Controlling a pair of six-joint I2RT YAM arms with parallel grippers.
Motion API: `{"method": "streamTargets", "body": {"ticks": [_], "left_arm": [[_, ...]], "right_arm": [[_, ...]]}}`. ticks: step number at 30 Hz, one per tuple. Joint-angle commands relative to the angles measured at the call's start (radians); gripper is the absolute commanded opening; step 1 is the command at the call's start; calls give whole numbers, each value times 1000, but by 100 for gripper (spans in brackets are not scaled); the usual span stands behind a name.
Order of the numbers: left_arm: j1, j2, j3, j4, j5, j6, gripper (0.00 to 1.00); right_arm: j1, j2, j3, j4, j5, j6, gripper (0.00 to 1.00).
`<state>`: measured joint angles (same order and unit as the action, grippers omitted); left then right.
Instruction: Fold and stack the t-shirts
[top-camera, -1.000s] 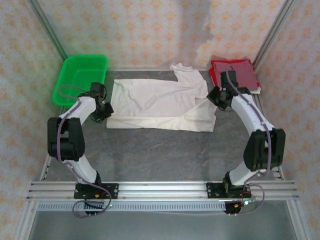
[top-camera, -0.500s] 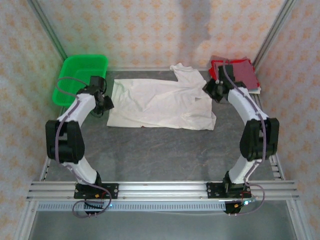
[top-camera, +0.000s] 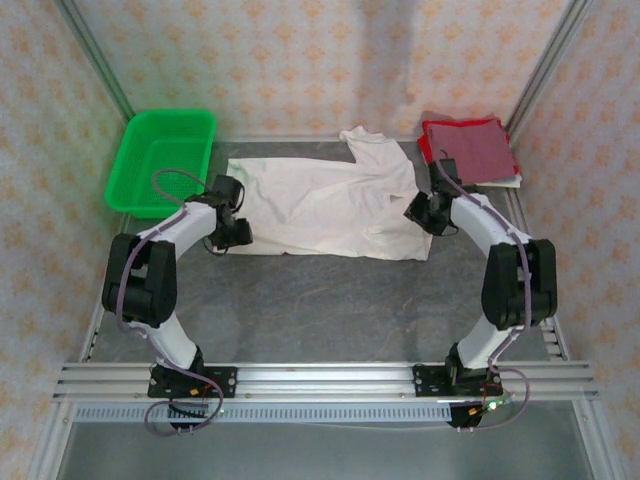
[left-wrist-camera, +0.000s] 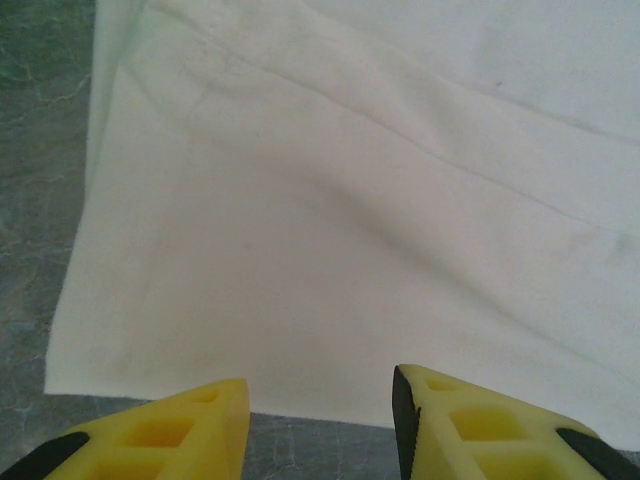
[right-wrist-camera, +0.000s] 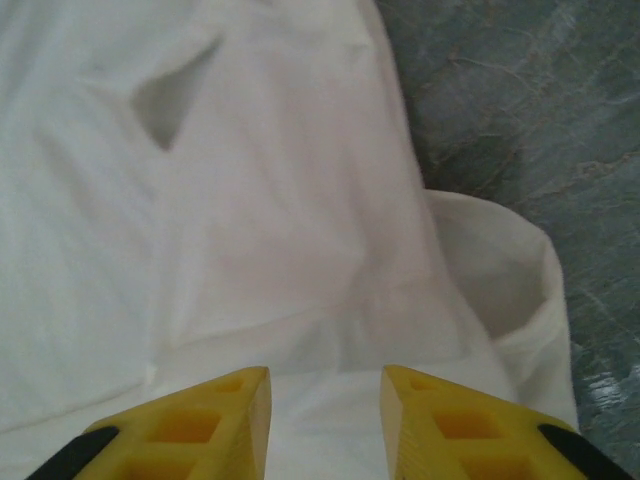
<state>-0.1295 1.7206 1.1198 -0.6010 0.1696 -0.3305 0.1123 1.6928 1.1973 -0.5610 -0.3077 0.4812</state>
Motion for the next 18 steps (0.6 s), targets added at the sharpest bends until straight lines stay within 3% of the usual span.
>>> {"method": "streamTargets", "body": {"ticks": [1,7,18], "left_arm": [[-7,19,28,23,9,7,42],[-10,-4,-6,36,-11,7,43],[-12,-4,-9,38,-15,-4,42]], "right_arm": [[-9,39,24,-31,67,-10,36],[-16,101,11,-3,41,-13,36],[-14,97,20,57,17,13,1]]}}
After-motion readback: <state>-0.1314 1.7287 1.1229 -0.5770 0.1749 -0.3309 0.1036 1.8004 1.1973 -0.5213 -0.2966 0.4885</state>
